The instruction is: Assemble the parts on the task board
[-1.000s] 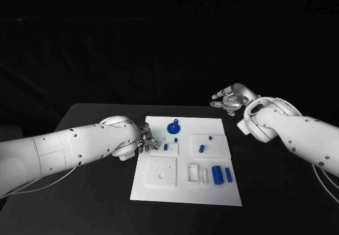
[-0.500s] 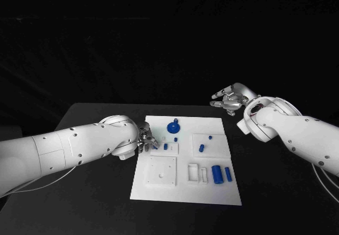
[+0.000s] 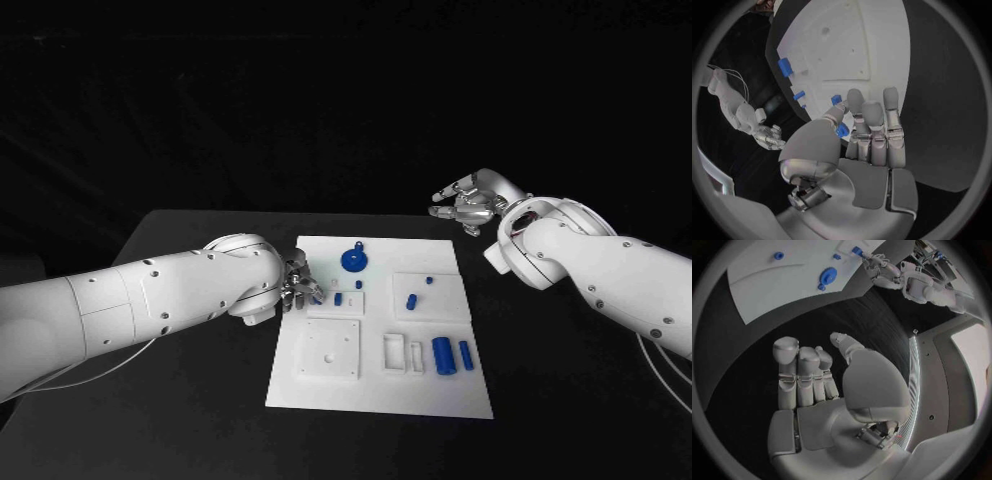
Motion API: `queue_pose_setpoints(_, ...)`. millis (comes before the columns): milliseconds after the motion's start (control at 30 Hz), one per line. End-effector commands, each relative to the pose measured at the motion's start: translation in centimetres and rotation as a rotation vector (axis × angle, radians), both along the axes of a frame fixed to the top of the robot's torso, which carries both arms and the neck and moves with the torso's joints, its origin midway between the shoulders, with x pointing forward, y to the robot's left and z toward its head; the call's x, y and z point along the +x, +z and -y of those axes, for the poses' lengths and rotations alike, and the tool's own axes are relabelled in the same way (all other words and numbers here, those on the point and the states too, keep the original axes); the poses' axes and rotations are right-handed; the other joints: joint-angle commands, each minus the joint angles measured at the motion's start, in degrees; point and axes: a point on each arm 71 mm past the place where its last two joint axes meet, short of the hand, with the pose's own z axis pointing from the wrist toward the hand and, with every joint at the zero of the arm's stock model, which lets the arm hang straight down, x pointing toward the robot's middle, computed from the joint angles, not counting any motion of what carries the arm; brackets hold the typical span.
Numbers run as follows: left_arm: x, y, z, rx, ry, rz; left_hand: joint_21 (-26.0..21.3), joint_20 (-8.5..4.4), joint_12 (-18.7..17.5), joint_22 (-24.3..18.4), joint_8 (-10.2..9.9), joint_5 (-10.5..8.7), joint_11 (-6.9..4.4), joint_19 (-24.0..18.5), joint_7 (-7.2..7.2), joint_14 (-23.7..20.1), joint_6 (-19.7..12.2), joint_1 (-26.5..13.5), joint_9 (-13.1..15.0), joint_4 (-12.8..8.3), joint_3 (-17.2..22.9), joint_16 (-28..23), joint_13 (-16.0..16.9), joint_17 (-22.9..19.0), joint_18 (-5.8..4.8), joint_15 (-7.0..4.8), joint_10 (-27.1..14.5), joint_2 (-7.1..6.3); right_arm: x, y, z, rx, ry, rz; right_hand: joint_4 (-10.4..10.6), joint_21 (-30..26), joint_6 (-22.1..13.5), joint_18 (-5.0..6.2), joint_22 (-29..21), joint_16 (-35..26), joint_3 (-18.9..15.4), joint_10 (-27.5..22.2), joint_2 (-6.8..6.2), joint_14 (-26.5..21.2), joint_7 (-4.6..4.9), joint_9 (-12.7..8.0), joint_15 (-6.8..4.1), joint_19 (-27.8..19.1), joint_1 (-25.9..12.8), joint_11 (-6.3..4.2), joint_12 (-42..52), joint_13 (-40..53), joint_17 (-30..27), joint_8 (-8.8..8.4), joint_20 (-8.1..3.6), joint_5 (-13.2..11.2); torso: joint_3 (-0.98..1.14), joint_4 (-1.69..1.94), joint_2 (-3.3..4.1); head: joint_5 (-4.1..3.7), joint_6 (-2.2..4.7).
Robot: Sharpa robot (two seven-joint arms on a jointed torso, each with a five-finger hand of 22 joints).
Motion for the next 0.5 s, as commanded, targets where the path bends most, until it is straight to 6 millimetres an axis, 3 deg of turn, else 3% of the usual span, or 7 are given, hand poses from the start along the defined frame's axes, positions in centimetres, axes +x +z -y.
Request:
queue_pose_setpoints(33,-0.46,-0.74,0.38,0.020,-0.028,-0.047,0.2,0.20,0.3,0.8,0.0,0.26,-1.17,0.3,-6.13,0.1,8.1,0.4,-0.1,-0.1,0.2,0.2,0.1,0.1,-0.86,-0.41,2.0,0.54,-0.02,-0.05,-0.13,-0.003,0.010,-0.006,-0.1,0.1,0.1,1.17,4.2,0.1,0.3,-0.1,0.01,0.3,0.20,0.0,0.07,3.1,-0.6,-0.17,0.2,0.1,0.0,-0.18,0.25,0.3,-0.03,0.01,0.01,-0.05,-0.07)
queue_pose_setpoints(500,-0.28,-0.78,0.76,0.022,-0.034,-0.049,0.3,0.27,1.2,0.8,0.2,0.03,-1.28,0.5,-6.34,0.4,8.8,-0.1,-0.5,0.8,-0.1,0.6,-0.1,0.3,-0.83,-0.41,2.0,0.87,-0.04,-0.13,-0.19,-0.002,0.011,-0.005,-0.2,0.2,0.1,1.19,4.2,0.1,0.5,0.0,-0.01,0.3,0.20,0.0,0.06,3.1,-0.6,-0.18,0.2,0.1,0.1,-0.18,0.24,0.9,0.00,-0.02,0.04,-0.06,-0.28)
